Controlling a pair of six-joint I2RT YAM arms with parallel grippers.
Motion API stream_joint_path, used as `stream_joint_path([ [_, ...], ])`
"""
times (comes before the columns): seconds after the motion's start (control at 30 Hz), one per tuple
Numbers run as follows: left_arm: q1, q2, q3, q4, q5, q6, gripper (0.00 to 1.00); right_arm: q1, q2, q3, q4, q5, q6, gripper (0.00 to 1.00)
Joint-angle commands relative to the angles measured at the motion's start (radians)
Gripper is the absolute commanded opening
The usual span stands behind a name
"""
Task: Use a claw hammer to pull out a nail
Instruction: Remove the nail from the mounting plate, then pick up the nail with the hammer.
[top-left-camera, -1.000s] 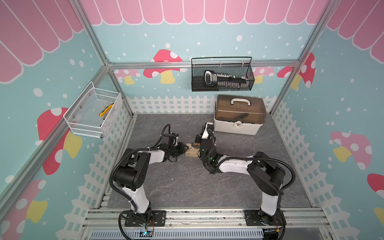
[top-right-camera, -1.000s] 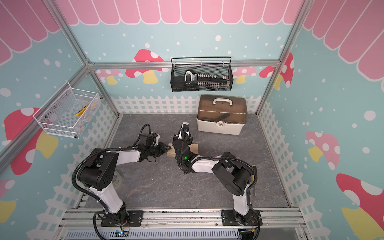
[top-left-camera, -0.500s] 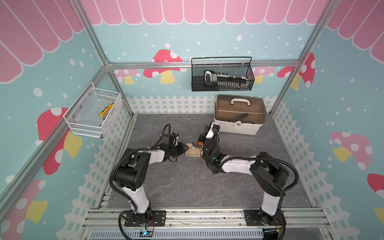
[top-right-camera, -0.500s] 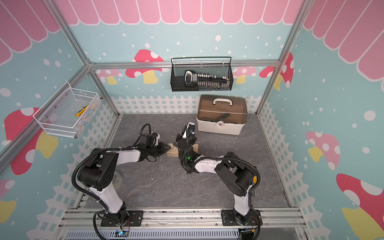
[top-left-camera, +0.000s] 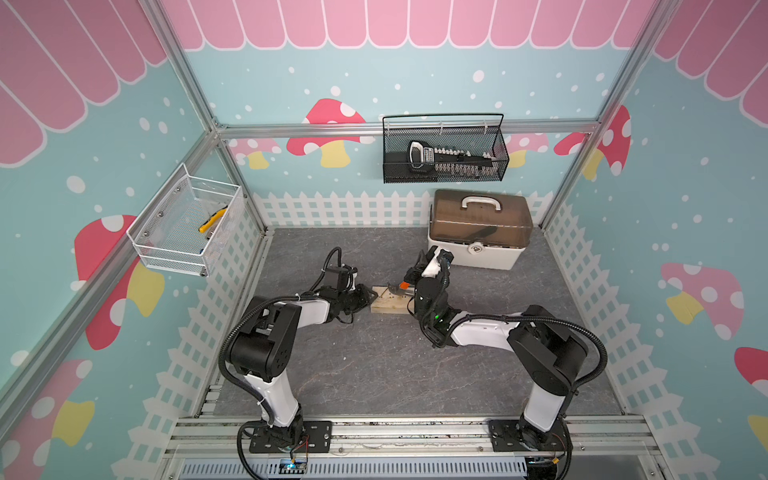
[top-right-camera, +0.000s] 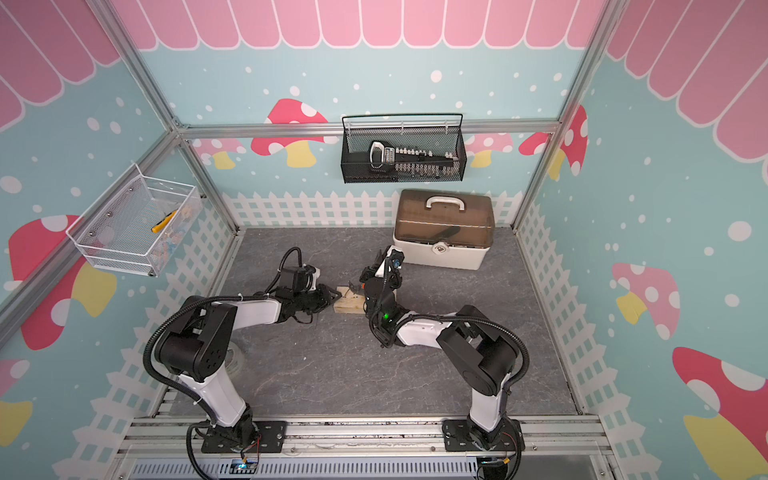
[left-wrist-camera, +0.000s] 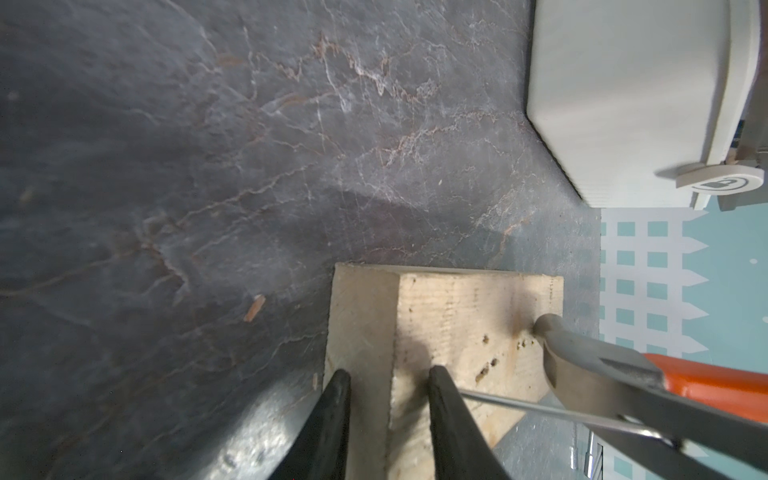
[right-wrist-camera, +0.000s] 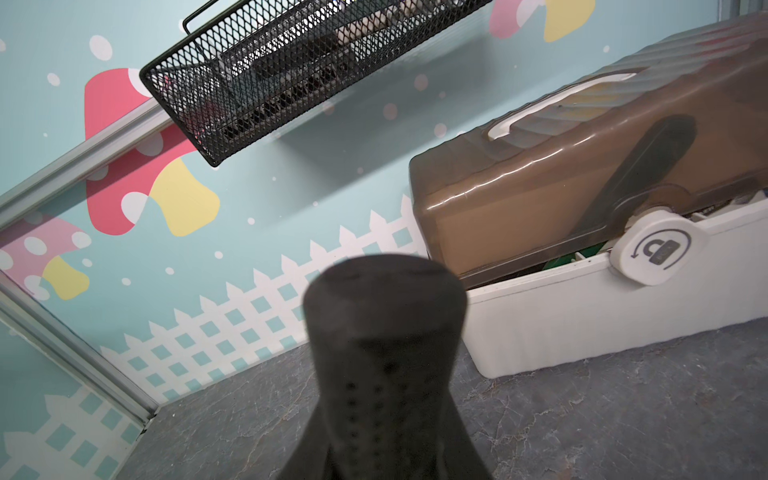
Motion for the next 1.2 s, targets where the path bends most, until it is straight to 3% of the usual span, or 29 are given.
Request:
stream_joint_path([
  [0.0, -0.006, 0.011, 0.017, -0.036, -0.032, 0.018, 0.32, 0.002, 0.017, -0.044, -0.073, -0.028, 0.119, 0.0],
  [0.37, -0.005, -0.039, 0.009, -0.091, -0.061, 0.073, 0.31, -0.024, -0.026, -0.063, -0.075, -0.014, 0.116, 0.0],
  [0.6, -0.006, -0.123, -0.047, -0.095, -0.069, 0.13, 0.31, -0.043, -0.061, 0.064, -0.114, -0.073, -0.026, 0.0],
  [0.77, -0.017, -0.209, -0.107, -0.029, -0.077, 0.195, 0.31, -0.052, -0.109, 0.159, -0.255, -0.144, -0.09, 0.0],
  [0.97, -0.146, -0.301, -0.17, 0.036, -0.154, 0.363, 0.32, -0.067, -0.191, 0.22, -0.472, -0.232, -0.13, 0.0],
  [1.17, -0.234, -0.327, -0.159, 0.065, -0.159, 0.457, 0.34, -0.079, -0.264, 0.238, -0.622, -0.309, -0.119, 0.0],
])
